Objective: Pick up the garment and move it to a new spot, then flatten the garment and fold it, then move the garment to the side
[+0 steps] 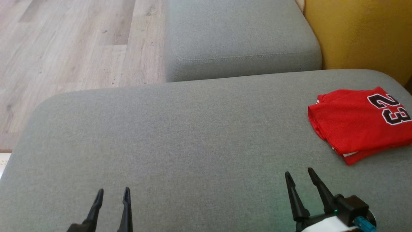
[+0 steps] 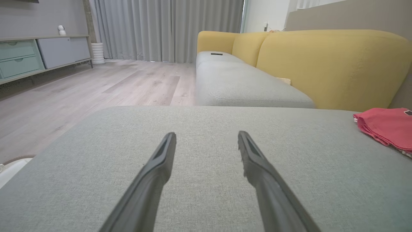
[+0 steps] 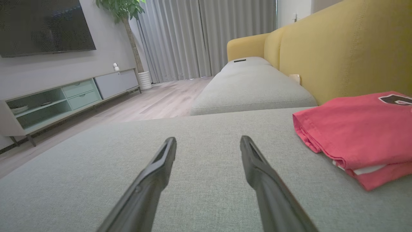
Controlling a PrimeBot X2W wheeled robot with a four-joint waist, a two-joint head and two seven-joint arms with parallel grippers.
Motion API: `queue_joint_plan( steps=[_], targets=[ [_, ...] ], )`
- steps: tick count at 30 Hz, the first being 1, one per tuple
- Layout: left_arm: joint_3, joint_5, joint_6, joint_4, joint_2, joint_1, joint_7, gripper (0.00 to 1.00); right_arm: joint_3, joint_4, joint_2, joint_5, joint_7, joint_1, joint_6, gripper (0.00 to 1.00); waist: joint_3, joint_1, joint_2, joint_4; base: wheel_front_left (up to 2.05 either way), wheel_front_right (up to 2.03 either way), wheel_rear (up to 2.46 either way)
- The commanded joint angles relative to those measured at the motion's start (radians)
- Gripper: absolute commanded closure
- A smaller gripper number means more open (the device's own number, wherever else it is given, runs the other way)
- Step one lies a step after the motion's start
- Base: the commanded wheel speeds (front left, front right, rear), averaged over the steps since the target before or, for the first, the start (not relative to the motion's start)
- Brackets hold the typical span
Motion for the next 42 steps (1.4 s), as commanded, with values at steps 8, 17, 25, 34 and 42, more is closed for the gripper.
queue_joint_plan(
  steps=[8, 17, 25, 34, 42],
  targets=[
    [0.032, 0.016, -0.017, -0.03, -0.005, -0.029, -0.012, 0.0, 0.003, -0.041, 0.013, -0.02, -0.011, -0.045, 0.002, 0.0, -0.004, 0.0, 0.0, 0.002, 0.0, 0.0, 0.0],
    [0.043, 0.013, -0.014, -0.008, -0.005, -0.031, -0.012, 0.0, 0.002, -0.044, 0.014, -0.01, -0.011, -0.045, 0.002, 0.0, -0.005, 0.0, 0.0, 0.005, 0.0, 0.0, 0.0],
    [0.01, -0.057, -0.025, 0.05, 0.002, -0.003, 0.012, 1.0, -0.023, 0.009, 0.013, 0.052, 0.012, -0.004, 0.0, 1.0, 0.002, 0.0, 0.0, 0.004, 0.0, 0.0, 0.0],
    [0.02, -0.173, -0.038, 0.069, 0.009, -0.038, 0.033, 1.0, -0.037, 0.011, 0.006, 0.163, 0.033, -0.025, 0.0, 1.0, 0.012, 0.0, 0.0, 0.002, 0.0, 0.0, 0.0],
    [0.028, -0.275, -0.049, 0.086, 0.014, -0.068, 0.051, 1.0, -0.05, 0.011, 0.002, 0.26, 0.051, -0.041, 0.0, 1.0, 0.021, 0.0, 0.0, 0.0, 0.0, 0.0, 0.0]
  ],
)
